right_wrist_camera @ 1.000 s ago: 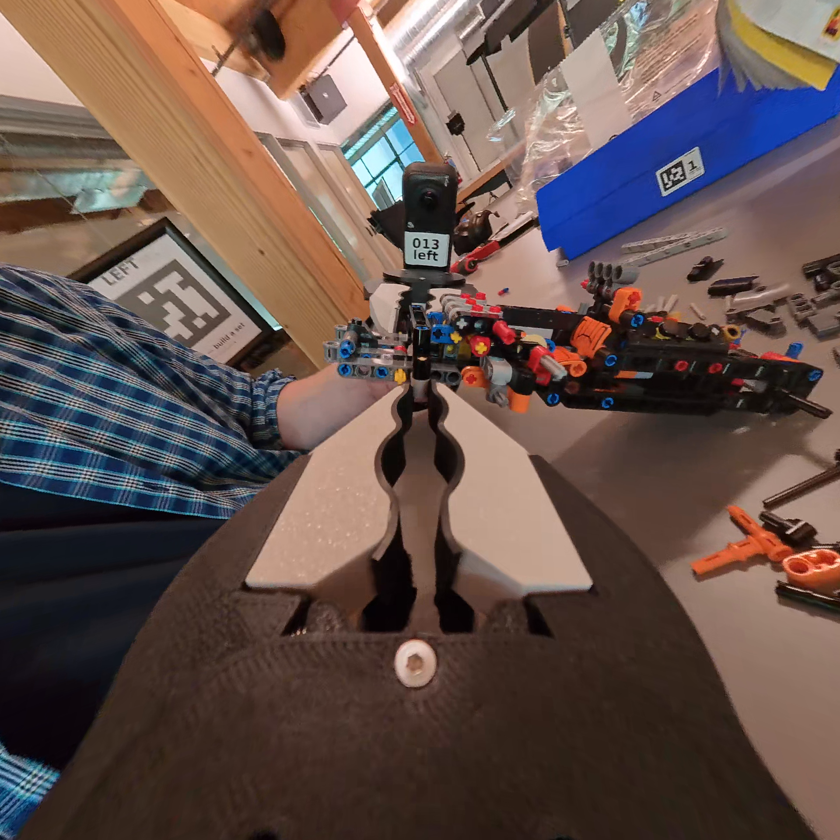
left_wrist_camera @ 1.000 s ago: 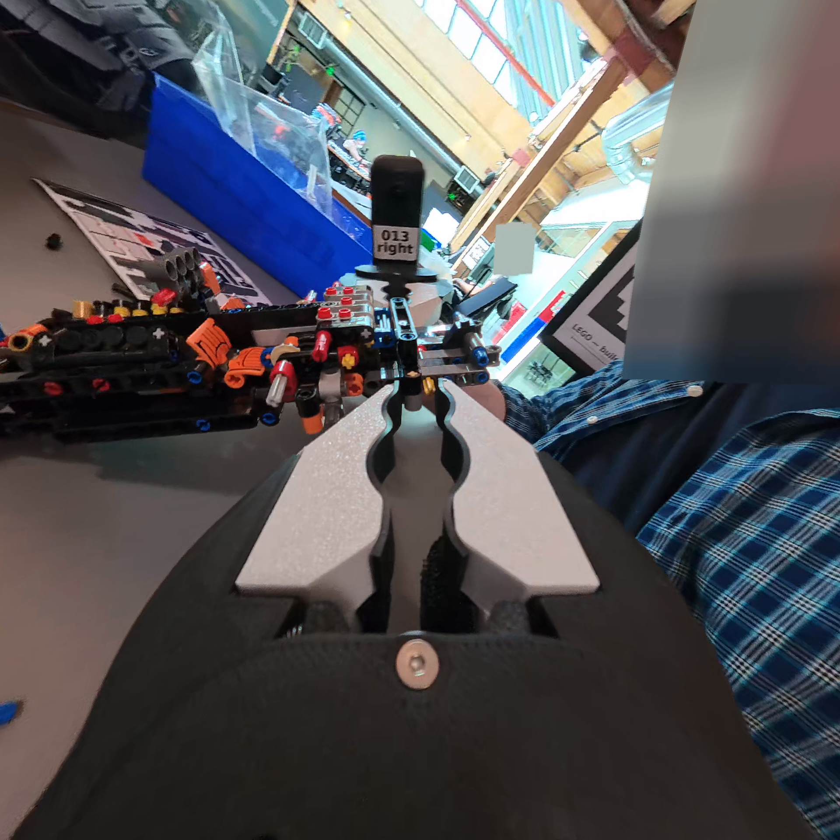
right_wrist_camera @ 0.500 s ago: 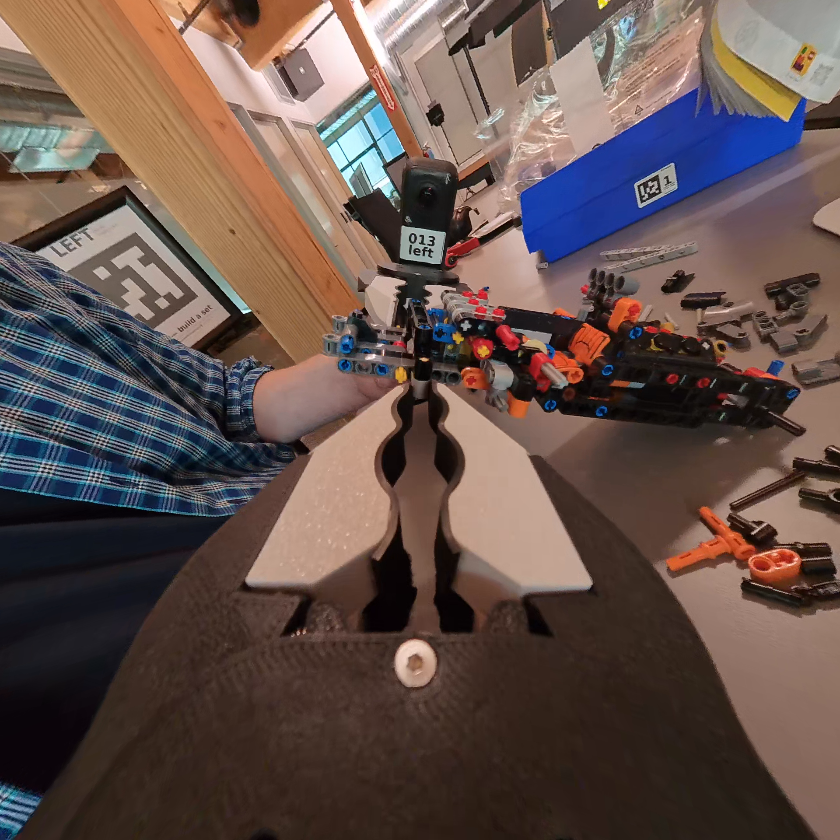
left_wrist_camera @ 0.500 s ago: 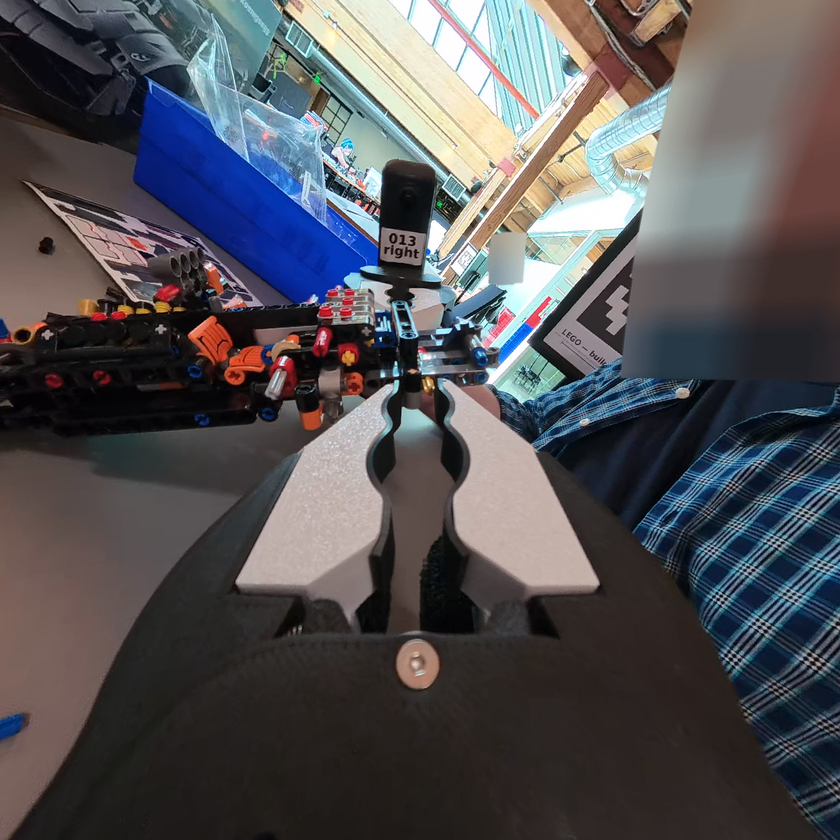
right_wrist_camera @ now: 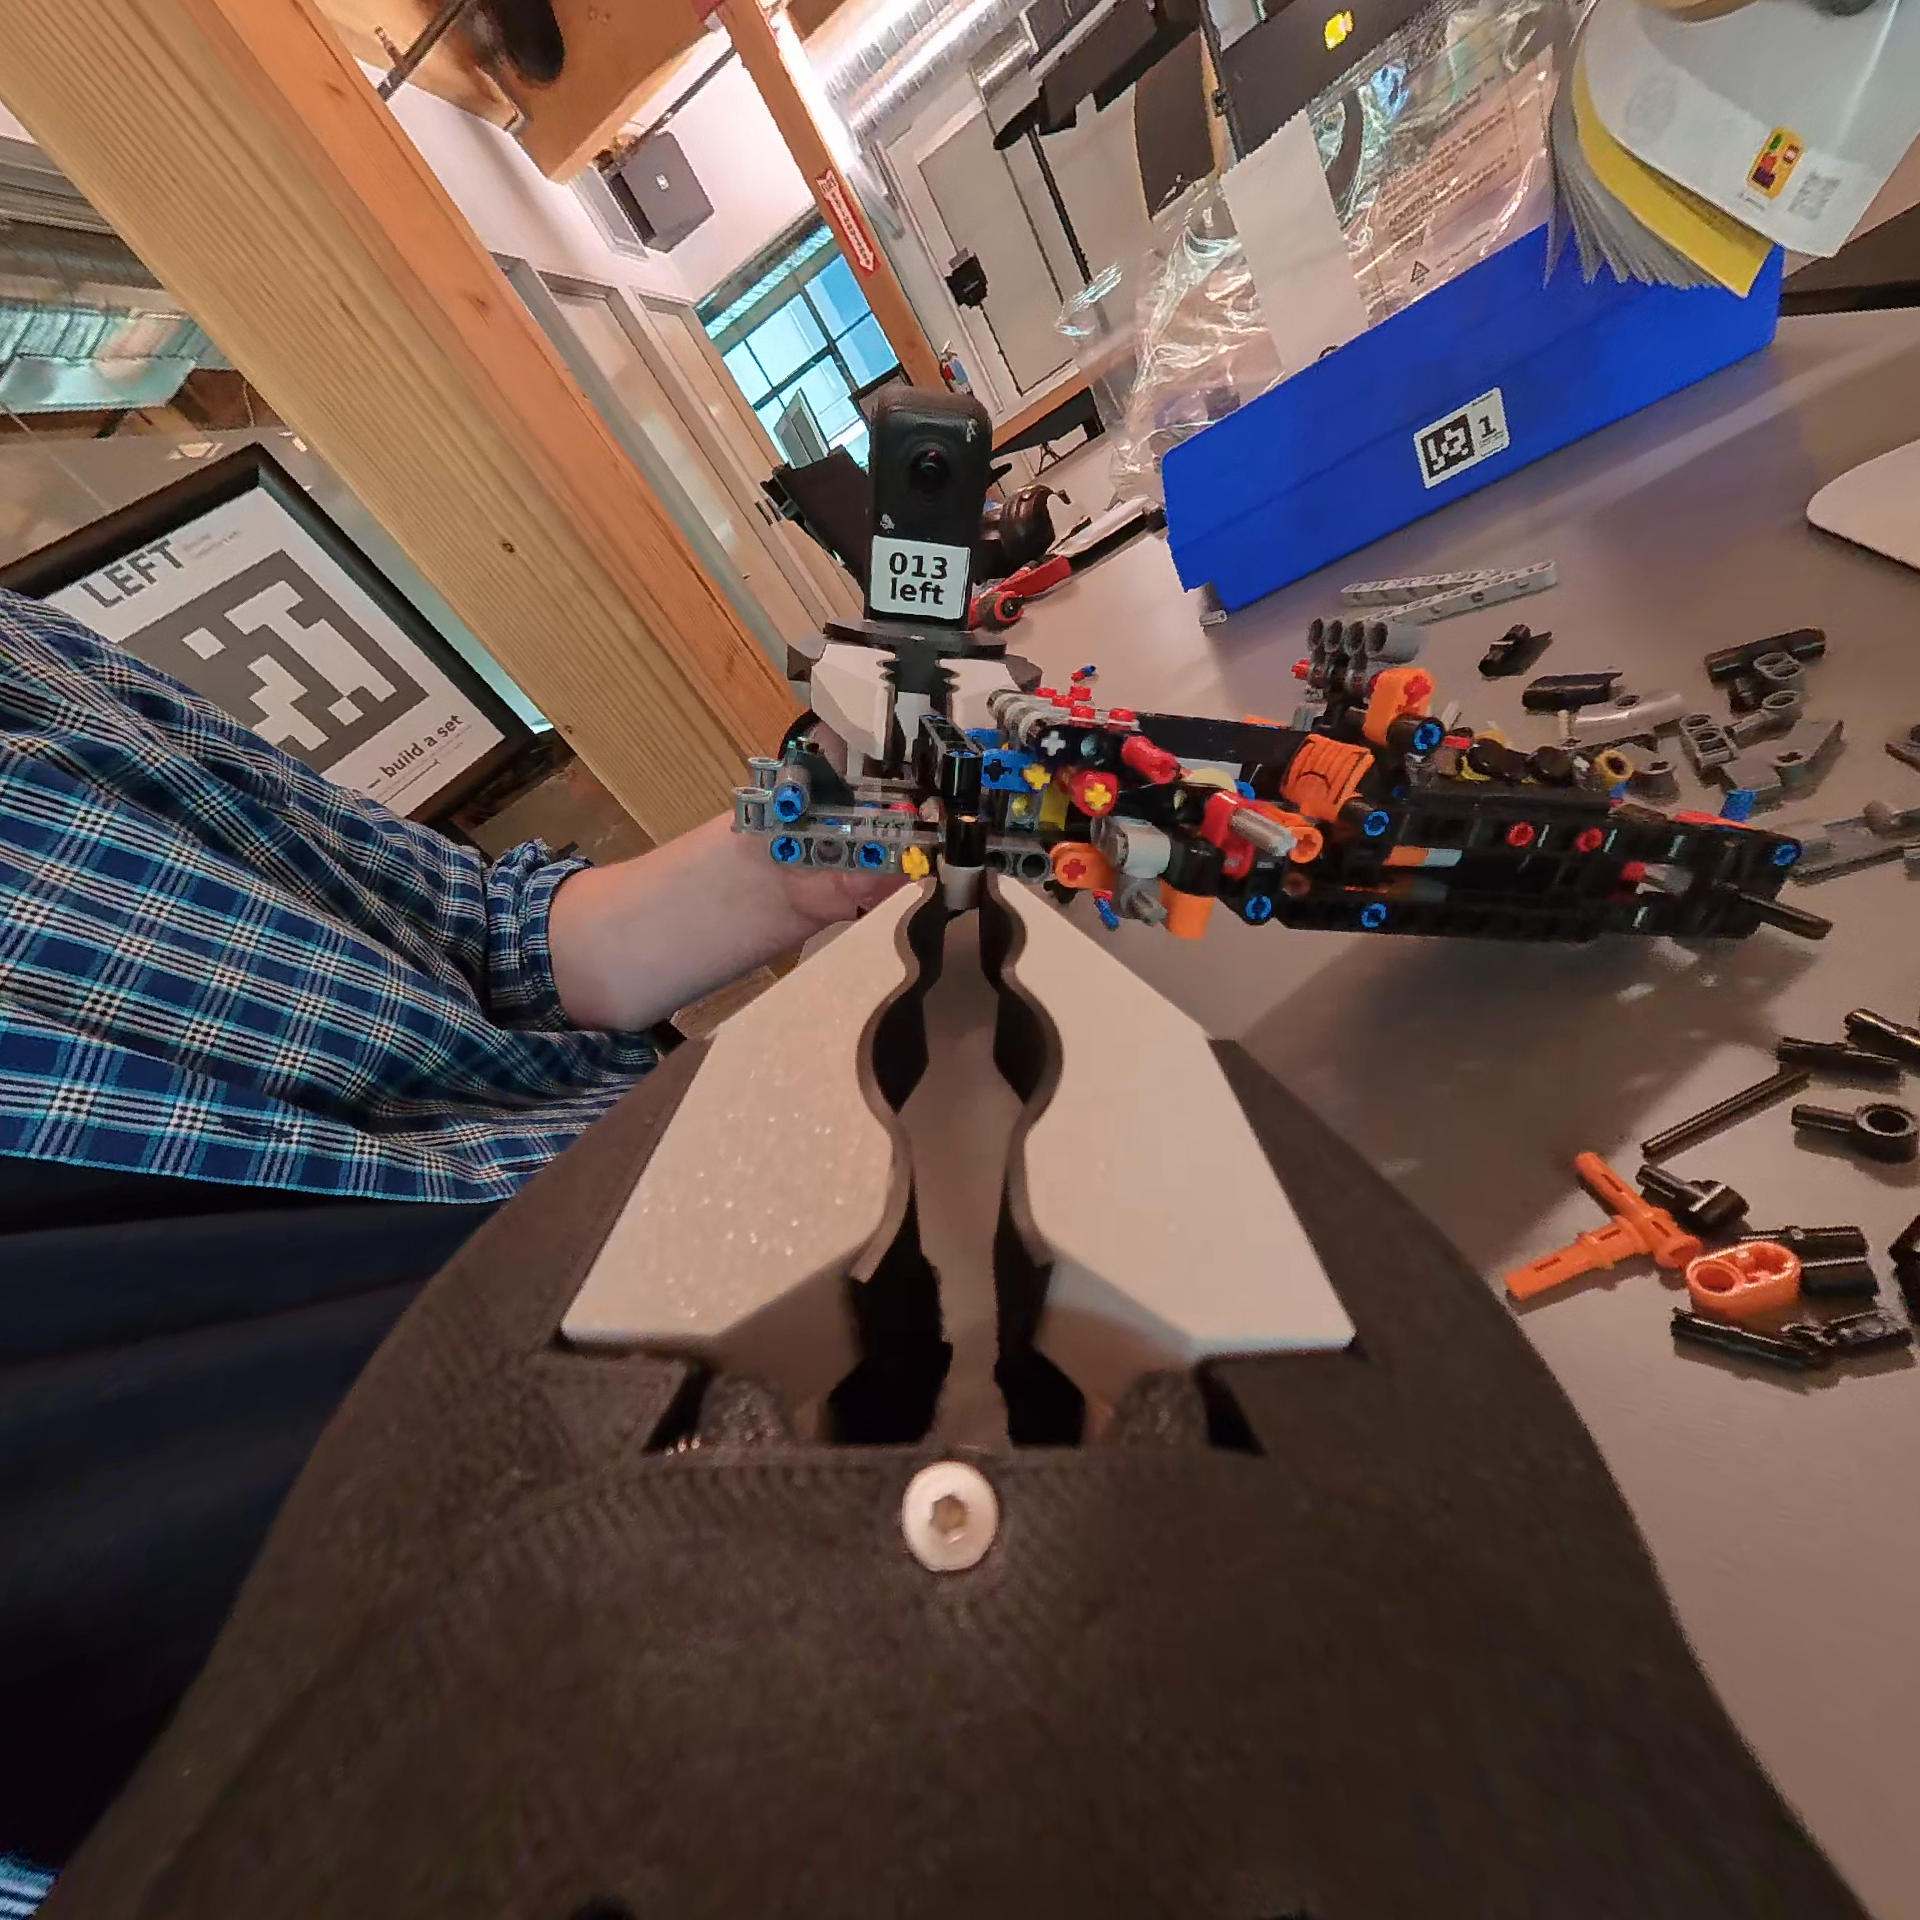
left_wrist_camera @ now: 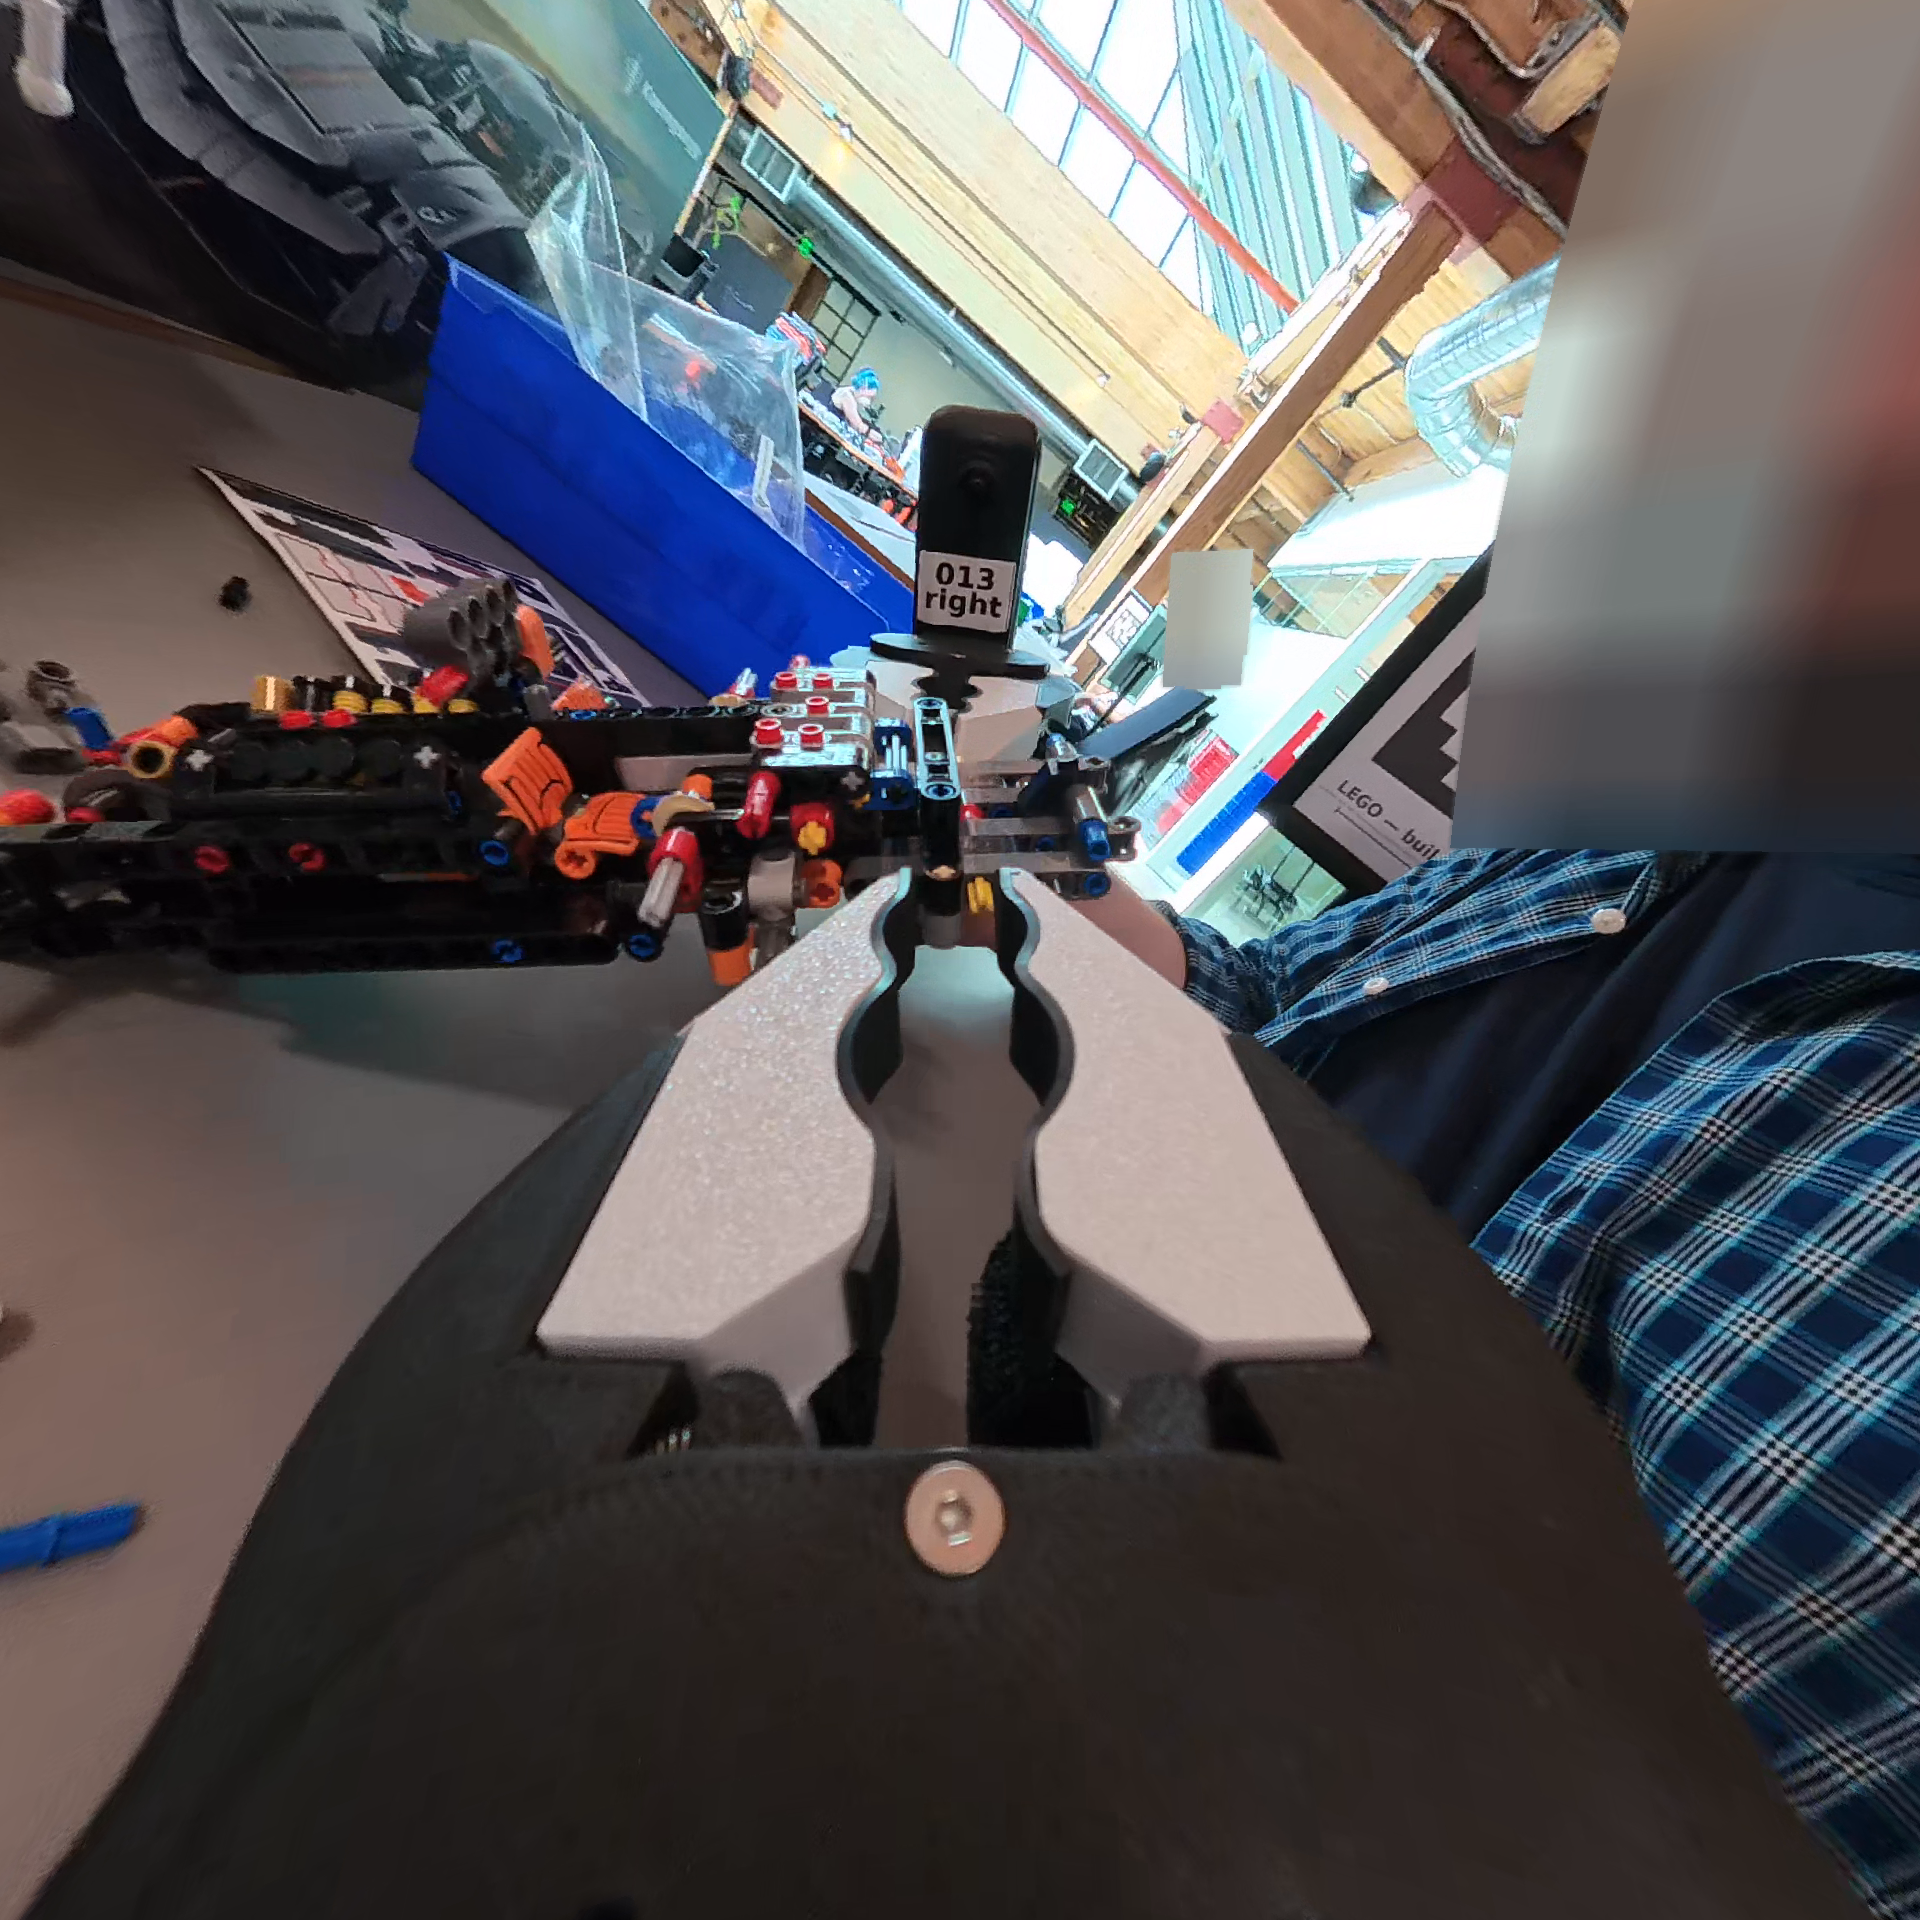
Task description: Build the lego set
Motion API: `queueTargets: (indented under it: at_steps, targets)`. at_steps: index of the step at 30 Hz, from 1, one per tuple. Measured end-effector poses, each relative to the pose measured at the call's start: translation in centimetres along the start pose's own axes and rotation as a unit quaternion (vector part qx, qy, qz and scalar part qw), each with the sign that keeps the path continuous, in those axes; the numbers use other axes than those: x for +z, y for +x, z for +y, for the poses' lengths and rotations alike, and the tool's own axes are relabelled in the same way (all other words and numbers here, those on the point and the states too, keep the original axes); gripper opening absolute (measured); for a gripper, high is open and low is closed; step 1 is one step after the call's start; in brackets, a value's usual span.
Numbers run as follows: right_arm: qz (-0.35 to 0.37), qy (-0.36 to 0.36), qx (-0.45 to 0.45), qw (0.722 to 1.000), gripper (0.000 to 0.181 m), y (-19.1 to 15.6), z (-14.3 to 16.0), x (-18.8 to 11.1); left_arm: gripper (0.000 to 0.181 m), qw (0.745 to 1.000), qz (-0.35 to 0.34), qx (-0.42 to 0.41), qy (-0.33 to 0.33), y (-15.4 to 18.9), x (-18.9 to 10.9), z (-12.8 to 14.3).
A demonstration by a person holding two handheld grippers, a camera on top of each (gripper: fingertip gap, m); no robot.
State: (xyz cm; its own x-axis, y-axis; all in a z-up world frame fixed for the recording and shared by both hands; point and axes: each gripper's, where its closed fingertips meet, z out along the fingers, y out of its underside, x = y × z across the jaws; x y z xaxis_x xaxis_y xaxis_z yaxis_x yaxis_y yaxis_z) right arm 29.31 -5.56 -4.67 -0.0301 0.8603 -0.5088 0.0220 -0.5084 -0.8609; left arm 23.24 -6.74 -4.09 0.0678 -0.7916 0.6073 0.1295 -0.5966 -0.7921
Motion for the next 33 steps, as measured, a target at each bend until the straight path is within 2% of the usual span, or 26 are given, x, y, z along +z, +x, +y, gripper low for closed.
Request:
queueTargets:
  at_steps: [8, 15, 33]
  targets:
    - [0.000, -0.002, 0.001, 1.000, 0.004, 0.1, 0.1, 0.1, 0.015, 1.000, -0.018, -0.001, -0.013, -0.6, 0.3, 0.7]
    - [0.002, -0.003, -0.002, 1.000, 0.004, 0.1, 0.1, 0.1, 0.007, 1.000, -0.007, -0.001, -0.019, -0.4, 0.9, 1.0]
    - [-0.016, 0.006, 0.030, 0.999, 0.007, 0.3, 0.1, 0.2, 0.007, 1.000, 0.005, -0.014, 0.006, -0.4, 0.8, 0.6]
